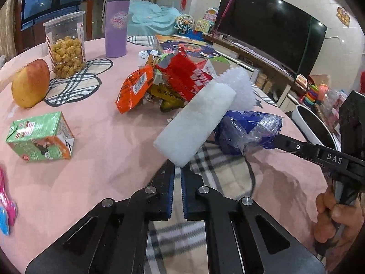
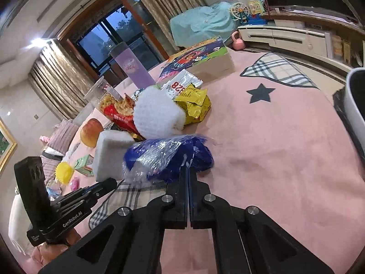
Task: Collect trash
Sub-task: 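Carry both items to the trash bin and open both tools to drop them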
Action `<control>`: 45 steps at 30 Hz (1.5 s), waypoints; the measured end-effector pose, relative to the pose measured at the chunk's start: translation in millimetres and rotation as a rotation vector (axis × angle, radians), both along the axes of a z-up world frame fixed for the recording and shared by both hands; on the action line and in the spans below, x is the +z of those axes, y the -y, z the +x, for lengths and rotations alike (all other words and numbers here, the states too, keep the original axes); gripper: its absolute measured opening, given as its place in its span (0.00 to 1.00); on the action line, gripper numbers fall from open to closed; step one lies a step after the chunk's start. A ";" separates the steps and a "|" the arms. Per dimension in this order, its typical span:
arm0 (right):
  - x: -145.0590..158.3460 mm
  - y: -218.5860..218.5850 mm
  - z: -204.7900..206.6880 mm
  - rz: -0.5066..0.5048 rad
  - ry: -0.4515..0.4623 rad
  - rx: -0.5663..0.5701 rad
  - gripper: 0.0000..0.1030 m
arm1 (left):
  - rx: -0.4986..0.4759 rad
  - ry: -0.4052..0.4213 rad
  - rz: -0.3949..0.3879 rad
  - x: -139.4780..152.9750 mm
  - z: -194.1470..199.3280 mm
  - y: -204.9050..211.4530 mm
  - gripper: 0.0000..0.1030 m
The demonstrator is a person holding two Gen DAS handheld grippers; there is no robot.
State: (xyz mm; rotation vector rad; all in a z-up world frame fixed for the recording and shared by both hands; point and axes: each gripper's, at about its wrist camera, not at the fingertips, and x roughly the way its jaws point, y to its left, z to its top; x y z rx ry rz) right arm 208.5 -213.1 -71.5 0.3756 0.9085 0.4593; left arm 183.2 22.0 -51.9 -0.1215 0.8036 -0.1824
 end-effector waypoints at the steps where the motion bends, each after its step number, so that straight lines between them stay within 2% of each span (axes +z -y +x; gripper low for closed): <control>1: 1.2 2.5 -2.6 0.001 0.002 -0.005 0.00 | -0.004 0.002 -0.003 0.9 -2.7 1.7 0.05; 20: 21.4 74.6 -39.5 0.029 0.052 -0.168 0.00 | -0.123 0.018 -0.006 11.4 -19.2 64.4 0.04; 45: 43.8 165.6 -62.4 0.050 0.105 -0.346 0.00 | -0.310 0.030 0.038 27.4 -18.3 180.7 0.04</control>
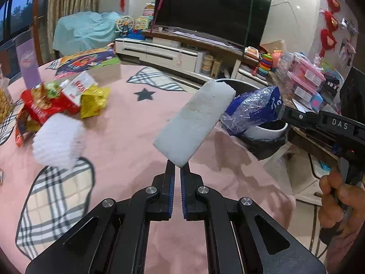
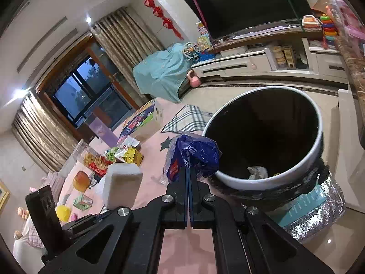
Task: Collect trash
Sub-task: 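Carry both items to the trash bin and open both tools to drop them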
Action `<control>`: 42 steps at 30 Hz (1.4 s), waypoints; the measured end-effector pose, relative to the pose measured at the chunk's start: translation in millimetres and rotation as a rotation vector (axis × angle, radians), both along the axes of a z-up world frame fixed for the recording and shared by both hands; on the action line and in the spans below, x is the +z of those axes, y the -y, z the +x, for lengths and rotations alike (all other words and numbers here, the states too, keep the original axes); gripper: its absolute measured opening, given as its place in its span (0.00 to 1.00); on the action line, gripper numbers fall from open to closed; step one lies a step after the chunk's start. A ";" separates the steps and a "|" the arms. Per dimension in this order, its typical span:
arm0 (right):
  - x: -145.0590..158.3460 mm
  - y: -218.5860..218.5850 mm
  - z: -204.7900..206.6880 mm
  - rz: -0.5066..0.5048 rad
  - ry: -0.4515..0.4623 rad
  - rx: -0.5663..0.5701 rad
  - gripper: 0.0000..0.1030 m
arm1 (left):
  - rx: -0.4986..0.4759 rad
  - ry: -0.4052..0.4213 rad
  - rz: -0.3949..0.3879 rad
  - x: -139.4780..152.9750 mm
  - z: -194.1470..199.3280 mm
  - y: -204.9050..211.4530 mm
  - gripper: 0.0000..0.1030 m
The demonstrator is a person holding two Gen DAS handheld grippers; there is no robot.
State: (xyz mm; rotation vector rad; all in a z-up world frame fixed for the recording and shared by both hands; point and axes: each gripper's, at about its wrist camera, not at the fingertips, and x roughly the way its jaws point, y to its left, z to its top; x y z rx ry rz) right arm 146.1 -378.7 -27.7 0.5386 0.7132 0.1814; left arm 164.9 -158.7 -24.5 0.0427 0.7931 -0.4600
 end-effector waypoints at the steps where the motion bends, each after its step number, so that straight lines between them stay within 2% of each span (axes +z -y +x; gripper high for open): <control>1: 0.7 3.7 -0.5 0.002 0.001 -0.007 0.00 | -0.006 0.001 0.003 0.7 0.8 4.0 0.04; 20: 1.8 72.7 -5.4 0.017 0.011 -0.143 0.00 | -0.111 0.009 0.070 7.7 19.5 81.7 0.04; 42: -14.0 102.0 8.6 0.031 -0.047 -0.169 0.00 | -0.150 -0.015 0.140 7.2 44.2 127.8 0.06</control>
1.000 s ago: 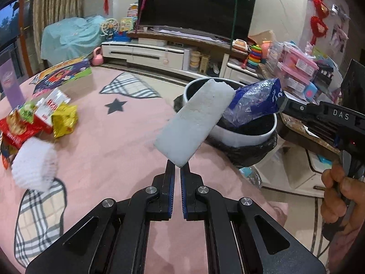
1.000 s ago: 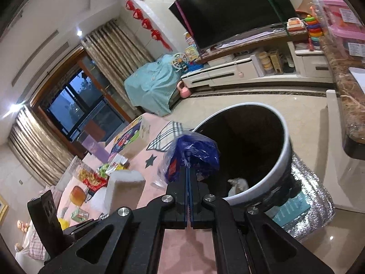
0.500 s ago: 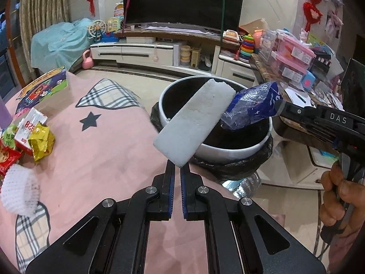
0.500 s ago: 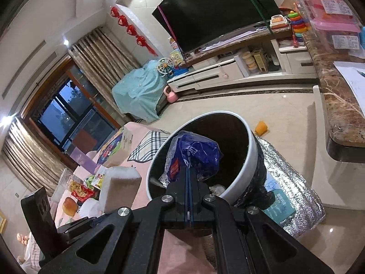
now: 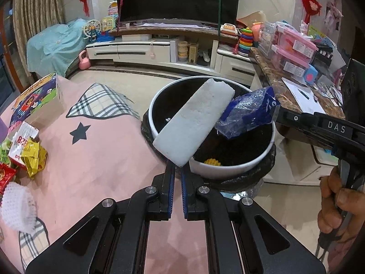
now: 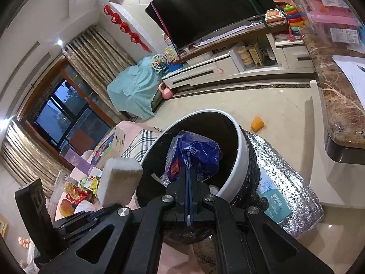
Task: Collect trash
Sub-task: 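Carry both items to the trash bin and open both tools to drop them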
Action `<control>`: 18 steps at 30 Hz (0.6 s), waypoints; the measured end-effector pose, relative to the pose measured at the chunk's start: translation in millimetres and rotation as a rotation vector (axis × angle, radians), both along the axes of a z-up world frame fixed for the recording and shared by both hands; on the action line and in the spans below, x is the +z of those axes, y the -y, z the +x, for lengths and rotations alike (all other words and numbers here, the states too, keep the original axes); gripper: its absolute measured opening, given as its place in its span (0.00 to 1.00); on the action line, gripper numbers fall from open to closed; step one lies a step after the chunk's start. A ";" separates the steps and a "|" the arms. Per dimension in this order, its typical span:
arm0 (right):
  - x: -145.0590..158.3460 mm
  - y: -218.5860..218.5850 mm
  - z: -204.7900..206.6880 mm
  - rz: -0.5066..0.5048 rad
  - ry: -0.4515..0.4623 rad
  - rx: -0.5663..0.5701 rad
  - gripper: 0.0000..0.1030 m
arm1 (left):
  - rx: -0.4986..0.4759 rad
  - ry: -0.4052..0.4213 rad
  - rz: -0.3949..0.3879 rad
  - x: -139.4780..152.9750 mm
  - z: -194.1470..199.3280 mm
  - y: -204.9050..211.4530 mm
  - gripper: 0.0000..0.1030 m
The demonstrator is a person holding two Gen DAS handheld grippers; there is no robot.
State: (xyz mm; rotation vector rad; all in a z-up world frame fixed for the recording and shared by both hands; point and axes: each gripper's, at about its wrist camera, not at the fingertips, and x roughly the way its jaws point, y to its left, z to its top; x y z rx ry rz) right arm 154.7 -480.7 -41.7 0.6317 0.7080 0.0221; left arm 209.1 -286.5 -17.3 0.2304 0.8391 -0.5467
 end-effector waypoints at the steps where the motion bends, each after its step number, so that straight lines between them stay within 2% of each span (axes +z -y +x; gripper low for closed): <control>1: -0.2 0.4 1.0 0.001 -0.002 0.000 0.00 | -0.001 -0.003 -0.001 0.1 0.9 0.6 0.06; 7: 0.8 1.6 6.6 -0.019 -0.017 -0.007 0.06 | -0.005 -0.006 -0.010 5.1 4.6 8.2 0.09; 11: 2.8 0.8 7.4 -0.011 -0.015 -0.004 0.07 | 0.001 0.001 -0.013 6.0 5.1 8.9 0.27; 14: 3.5 0.8 6.7 -0.006 -0.013 -0.005 0.12 | 0.012 0.005 -0.019 5.6 3.9 4.7 0.35; 17: 4.5 -2.7 5.7 -0.015 -0.013 -0.004 0.30 | 0.035 -0.003 -0.026 3.0 3.0 -3.4 0.40; 18: 4.9 -4.7 4.9 -0.016 -0.010 -0.001 0.41 | 0.046 -0.008 -0.031 1.4 1.9 -7.9 0.41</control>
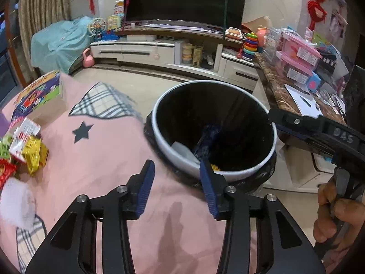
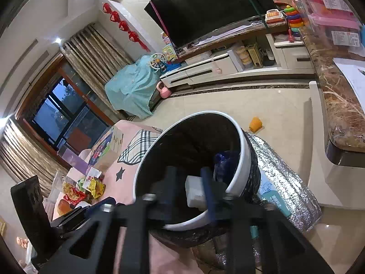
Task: Collect trash
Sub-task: 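Carry both items to the trash bin and open both tools to drop them, then move both tools back toward the white foam net and green juice box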
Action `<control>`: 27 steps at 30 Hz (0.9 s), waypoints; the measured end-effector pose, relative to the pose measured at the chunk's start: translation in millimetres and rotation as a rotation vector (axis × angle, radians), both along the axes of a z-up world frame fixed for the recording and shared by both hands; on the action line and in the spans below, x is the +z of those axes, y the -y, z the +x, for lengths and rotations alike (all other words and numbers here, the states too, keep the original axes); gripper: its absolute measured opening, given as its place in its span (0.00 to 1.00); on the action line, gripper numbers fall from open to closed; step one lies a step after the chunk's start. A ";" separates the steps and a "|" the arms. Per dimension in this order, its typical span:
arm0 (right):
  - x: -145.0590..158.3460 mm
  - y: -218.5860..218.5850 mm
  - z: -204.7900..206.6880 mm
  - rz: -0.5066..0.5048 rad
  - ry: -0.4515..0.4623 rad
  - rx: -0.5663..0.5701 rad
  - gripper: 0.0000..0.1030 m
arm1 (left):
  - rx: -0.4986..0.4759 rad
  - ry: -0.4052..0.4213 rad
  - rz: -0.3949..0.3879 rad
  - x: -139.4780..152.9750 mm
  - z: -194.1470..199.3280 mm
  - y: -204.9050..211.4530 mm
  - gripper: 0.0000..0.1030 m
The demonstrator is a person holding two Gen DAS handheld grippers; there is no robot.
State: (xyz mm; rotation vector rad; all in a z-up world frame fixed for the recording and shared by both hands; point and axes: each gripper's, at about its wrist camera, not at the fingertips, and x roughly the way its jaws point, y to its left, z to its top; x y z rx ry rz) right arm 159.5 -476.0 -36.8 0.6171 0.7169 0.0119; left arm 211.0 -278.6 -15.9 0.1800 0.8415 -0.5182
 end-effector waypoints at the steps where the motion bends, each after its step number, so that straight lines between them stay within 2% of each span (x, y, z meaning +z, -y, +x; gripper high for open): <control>1: 0.5 -2.4 -0.9 0.000 0.003 0.002 0.53 | 0.007 -0.004 -0.005 -1.4 -1.0 -3.6 0.42; 2: 1.0 -4.8 -1.8 0.000 0.004 -0.001 0.60 | 0.018 -0.011 -0.012 -3.3 -2.8 -9.1 0.43; 3: 1.3 -6.5 -2.6 0.002 0.006 -0.002 0.72 | 0.028 -0.016 -0.018 -5.2 -4.7 -13.6 0.44; 5: 3.4 -12.1 -4.6 0.004 0.015 0.001 0.78 | 0.047 -0.025 -0.028 -8.5 -8.5 -23.3 0.45; 15: 10.8 -60.3 -9.0 -0.043 0.029 0.083 0.84 | 0.167 -0.043 -0.092 -20.8 -34.8 -86.9 0.50; 27: -4.4 -134.8 -7.1 -0.060 -0.005 0.227 0.85 | 0.357 -0.021 -0.117 -30.2 -56.9 -183.9 0.54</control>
